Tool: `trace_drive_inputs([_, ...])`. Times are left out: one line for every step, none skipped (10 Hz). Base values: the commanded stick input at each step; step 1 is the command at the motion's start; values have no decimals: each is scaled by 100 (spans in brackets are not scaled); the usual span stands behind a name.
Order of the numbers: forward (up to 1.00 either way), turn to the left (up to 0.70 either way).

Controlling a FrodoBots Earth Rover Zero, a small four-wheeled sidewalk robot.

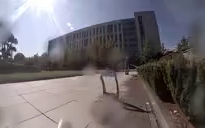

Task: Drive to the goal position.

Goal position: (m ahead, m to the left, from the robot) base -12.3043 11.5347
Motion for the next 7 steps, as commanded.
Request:
trace_drive_inputs([5,0])
trace_drive_inputs([5,0])
trace_drive_inputs([5,0])
trace_drive_inputs([5,0])
trace_drive_inputs([5,0])
trace_drive_inputs([5,0])
trace_drive_inputs([5,0])
